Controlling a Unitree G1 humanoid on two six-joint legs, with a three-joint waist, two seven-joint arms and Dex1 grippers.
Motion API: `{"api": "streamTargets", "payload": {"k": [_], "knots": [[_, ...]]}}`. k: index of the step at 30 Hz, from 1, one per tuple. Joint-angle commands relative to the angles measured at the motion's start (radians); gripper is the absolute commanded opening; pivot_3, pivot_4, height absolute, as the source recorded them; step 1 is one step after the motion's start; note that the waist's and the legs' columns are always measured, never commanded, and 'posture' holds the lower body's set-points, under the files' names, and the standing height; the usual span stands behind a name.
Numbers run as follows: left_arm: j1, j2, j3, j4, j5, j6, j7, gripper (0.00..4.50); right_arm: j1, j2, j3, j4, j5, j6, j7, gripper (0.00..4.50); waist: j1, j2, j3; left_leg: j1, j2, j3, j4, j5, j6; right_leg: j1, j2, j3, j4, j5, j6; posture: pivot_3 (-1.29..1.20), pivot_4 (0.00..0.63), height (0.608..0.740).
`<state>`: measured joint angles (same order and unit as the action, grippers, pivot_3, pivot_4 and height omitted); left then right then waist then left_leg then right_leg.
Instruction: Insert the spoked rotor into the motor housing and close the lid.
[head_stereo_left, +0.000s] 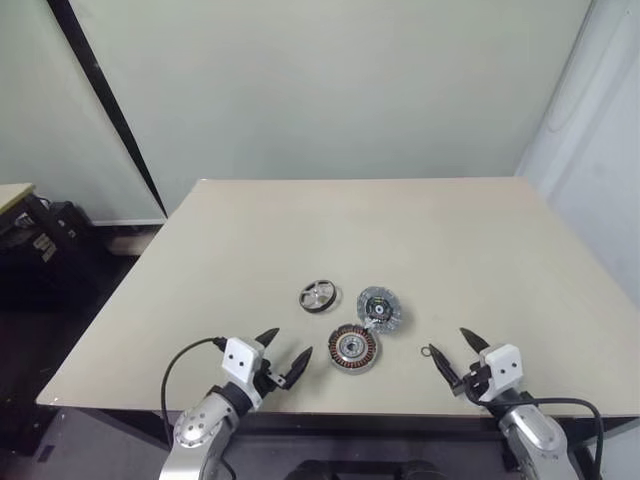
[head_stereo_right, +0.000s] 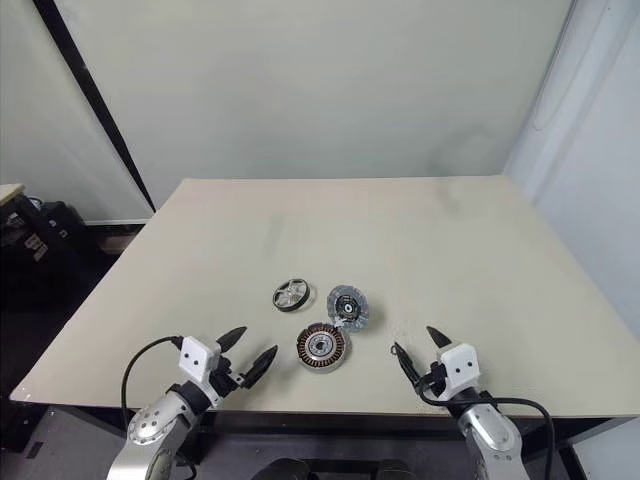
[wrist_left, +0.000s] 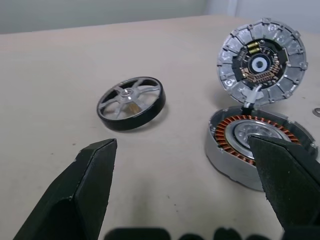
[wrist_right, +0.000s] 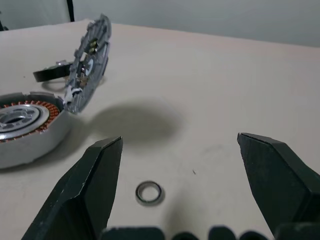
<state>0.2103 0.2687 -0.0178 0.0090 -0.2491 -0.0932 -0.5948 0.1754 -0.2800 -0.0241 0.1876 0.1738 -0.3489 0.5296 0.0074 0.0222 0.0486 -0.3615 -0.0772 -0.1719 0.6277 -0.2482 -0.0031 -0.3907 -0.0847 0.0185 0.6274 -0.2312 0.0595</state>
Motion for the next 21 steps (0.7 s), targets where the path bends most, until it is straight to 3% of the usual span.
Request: {"api": "streamTargets", "payload": {"k": [1,8,21], "knots": [[-0.007,-0.003,0.006,-0.022,-0.001,-0.03,-0.001,4.47,-0.02,-0.007,0.0,-0.016,-0.001,-0.006,0.009,4.0,0.0,0.0,0.0,0.0,0.0,0.0,0.0,0.0,0.0,0.0,0.0,0.0,0.0,0.0,0.0,0.0,0.0,0.74],[-0.016,0.003,0.002,-0.035,-0.007,-0.018,-0.011,4.47,-0.013,-0.003,0.003,-0.062,0.011,0.036,0.002,4.0,0.004,0.0,0.0,0.001,0.0,0.0,0.0,0.002,0.003,0.0,0.0,0.0,0.002,0.0,0.0,0.0,0.0,0.74],[-0.031,0.123,-0.046,-0.158,-0.093,0.218,-0.18,4.47,0.029,-0.08,0.024,-0.345,0.007,0.428,-0.014,4.0,0.004,0.0,0.0,0.001,0.001,0.002,0.003,0.002,0.003,-0.001,-0.001,0.002,0.01,0.0,0.0,0.0,0.0,0.74]]}}
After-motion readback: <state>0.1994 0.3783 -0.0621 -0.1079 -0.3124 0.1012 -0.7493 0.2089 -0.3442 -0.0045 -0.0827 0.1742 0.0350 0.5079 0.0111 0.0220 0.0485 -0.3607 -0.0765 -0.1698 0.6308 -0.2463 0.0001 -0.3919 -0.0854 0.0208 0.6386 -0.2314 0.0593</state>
